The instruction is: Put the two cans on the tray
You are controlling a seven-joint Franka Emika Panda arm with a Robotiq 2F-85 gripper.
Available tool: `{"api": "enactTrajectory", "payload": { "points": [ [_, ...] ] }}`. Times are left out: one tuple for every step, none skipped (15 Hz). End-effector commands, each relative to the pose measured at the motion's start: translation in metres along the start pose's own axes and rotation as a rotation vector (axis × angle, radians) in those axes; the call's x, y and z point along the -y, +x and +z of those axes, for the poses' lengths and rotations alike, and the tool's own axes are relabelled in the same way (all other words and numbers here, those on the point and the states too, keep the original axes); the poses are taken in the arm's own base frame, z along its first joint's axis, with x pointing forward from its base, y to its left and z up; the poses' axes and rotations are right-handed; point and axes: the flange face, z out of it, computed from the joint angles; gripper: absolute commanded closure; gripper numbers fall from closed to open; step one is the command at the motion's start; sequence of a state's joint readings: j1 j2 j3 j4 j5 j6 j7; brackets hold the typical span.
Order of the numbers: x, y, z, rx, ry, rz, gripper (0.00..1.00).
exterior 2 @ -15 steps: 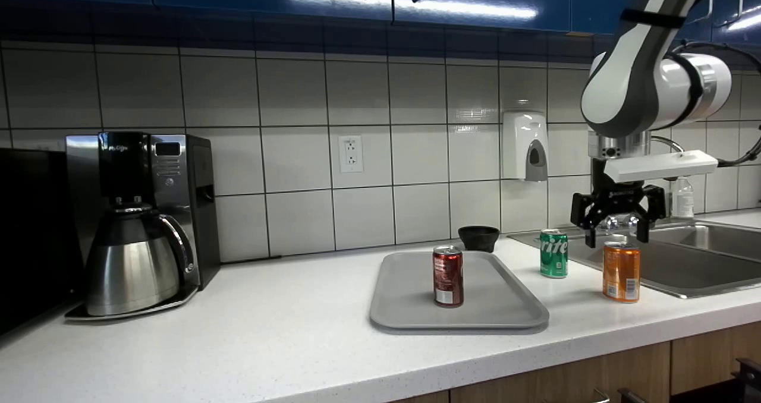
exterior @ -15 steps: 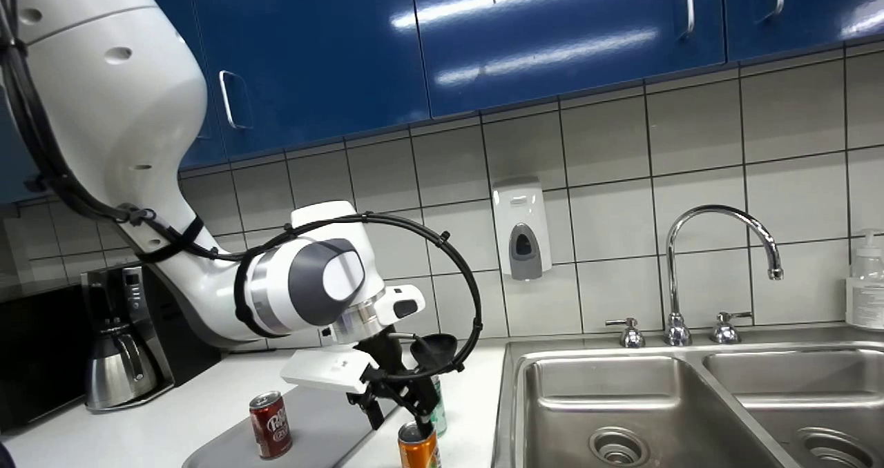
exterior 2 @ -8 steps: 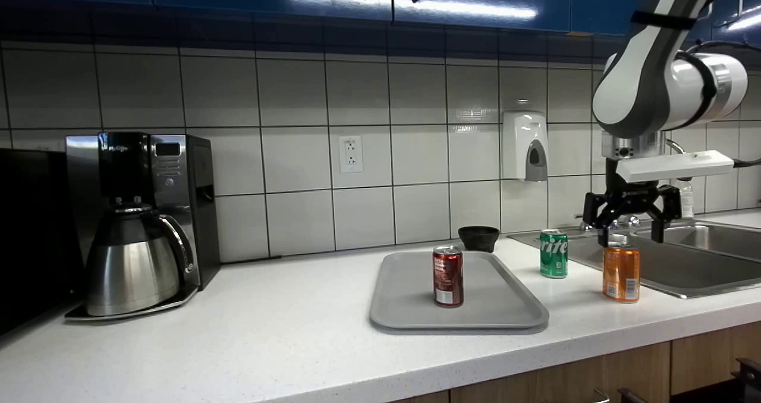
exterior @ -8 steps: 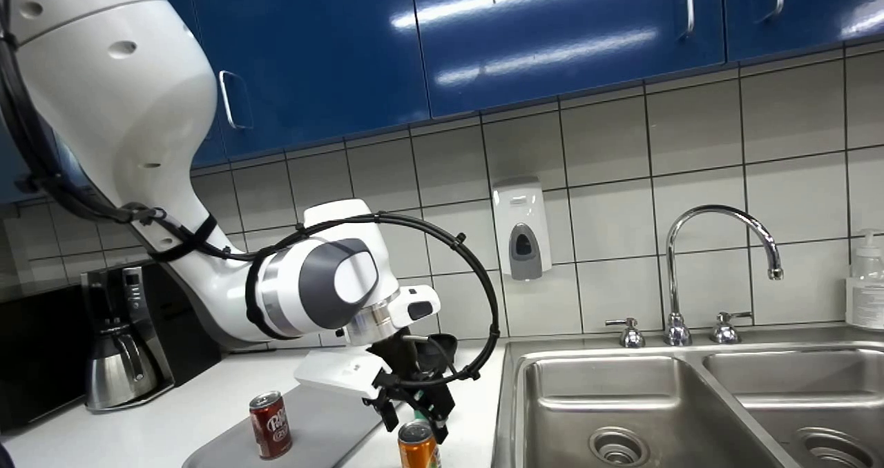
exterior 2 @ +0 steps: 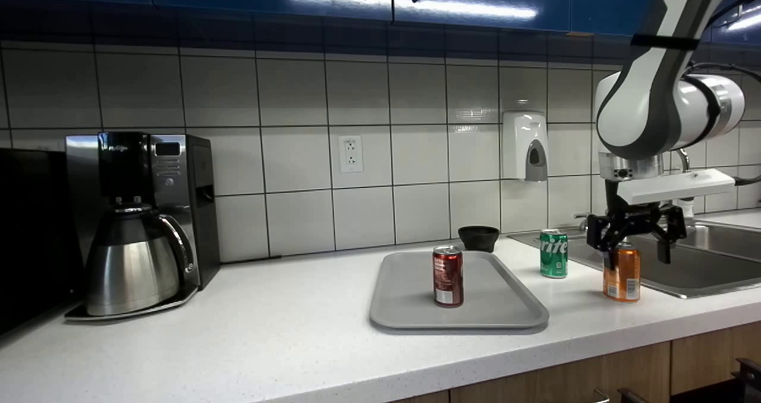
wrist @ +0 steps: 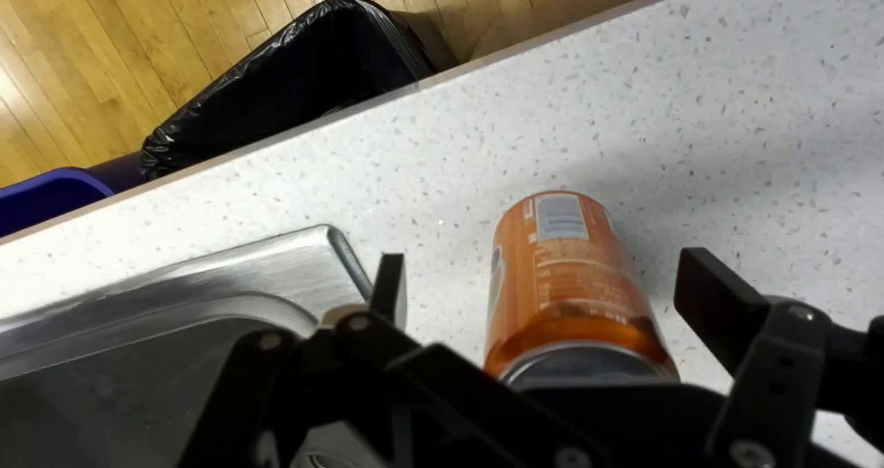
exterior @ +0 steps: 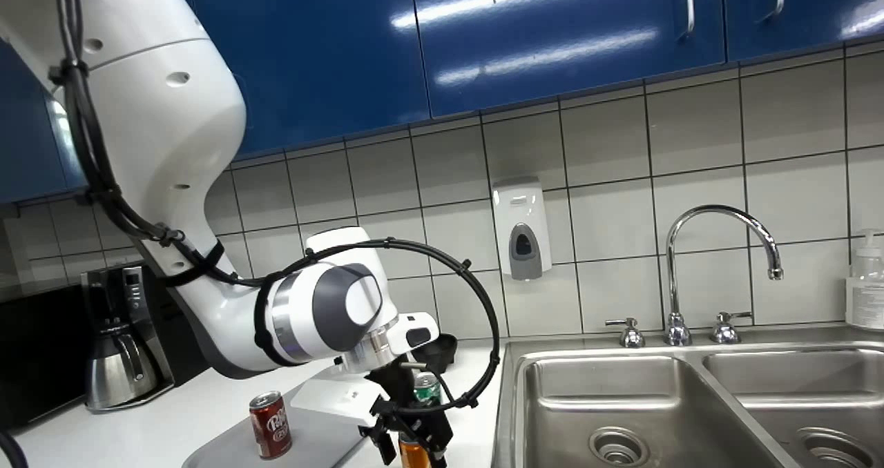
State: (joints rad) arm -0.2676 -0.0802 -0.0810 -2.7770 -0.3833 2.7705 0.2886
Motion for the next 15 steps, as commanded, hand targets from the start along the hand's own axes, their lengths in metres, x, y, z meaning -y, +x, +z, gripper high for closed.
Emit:
{"api": "enactTrajectory", "payload": {
  "points": [
    [0.010,0.006,0.012,0.000,-0.009,0.014,0.00],
    [0.010,0.008,0.013,0.000,-0.009,0.019,0.00],
    [0.010,0.011,0.014,0.000,-0.010,0.023,0.00],
    [0.009,0.013,0.014,-0.002,-0.011,0.030,0.00],
    [0.007,0.016,0.014,-0.004,-0.012,0.040,0.00],
    [0.006,0.019,0.015,-0.003,-0.011,0.046,0.00],
    [0.004,0.022,0.015,-0.004,-0.013,0.053,0.00],
    [0.003,0.024,0.015,-0.005,-0.014,0.057,0.00],
    [0.002,0.026,0.016,-0.005,-0.016,0.059,0.00],
    [0.002,0.027,0.016,-0.006,-0.017,0.058,0.00],
    [0.002,0.028,0.017,-0.005,-0.017,0.055,0.25],
    [0.003,0.029,0.018,-0.004,-0.015,0.054,0.26],
    [0.004,0.029,0.019,0.001,-0.017,0.047,0.32],
    [0.006,0.029,0.020,0.002,-0.017,0.041,0.42],
    [0.007,0.029,0.022,0.004,-0.017,0.036,0.50]
  ]
}}
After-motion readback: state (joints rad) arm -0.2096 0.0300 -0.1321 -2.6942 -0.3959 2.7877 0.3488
